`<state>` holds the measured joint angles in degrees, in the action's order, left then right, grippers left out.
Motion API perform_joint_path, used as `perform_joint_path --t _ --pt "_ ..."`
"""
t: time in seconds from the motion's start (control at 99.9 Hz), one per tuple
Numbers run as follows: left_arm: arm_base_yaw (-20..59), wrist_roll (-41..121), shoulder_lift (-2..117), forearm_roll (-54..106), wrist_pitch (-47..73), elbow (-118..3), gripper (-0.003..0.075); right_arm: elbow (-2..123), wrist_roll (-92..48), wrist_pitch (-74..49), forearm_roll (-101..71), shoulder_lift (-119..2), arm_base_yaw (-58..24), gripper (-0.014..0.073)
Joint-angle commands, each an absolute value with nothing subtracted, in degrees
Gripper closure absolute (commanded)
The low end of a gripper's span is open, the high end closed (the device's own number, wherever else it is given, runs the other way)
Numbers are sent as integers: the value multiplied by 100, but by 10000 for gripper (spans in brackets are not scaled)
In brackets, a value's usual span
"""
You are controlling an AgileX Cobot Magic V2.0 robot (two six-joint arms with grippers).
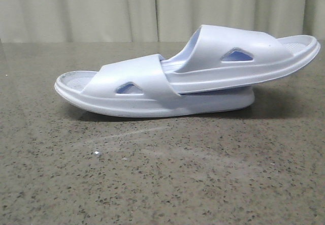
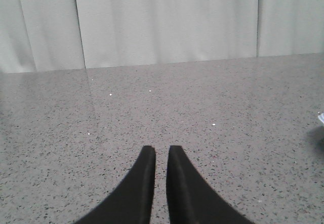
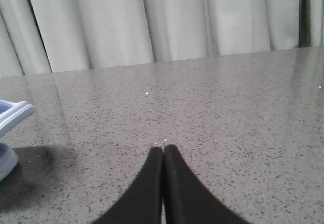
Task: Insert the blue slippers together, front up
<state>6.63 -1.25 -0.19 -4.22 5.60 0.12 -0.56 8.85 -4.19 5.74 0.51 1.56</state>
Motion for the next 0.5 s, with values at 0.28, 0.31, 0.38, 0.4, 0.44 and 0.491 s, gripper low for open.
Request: perform_joint_path --t 0.28,0.31,0.38,0.4,0.44,0.491 --pt "655 -178 -188 -425 146 66 704 -180 820 115 524 182 188 701" --pt "655 -178 -188 -425 146 66 704 -180 820 115 524 182 188 701" --pt "655 -178 -188 -425 146 66 704 -180 820 115 524 182 188 701" --pt "655 -178 -188 -425 146 66 704 -180 820 115 524 182 188 701" --pt "655 -178 -188 -425 146 66 704 -180 820 115 524 182 188 701" --pt "655 -178 -188 -425 146 66 704 -180 820 115 524 182 188 701"
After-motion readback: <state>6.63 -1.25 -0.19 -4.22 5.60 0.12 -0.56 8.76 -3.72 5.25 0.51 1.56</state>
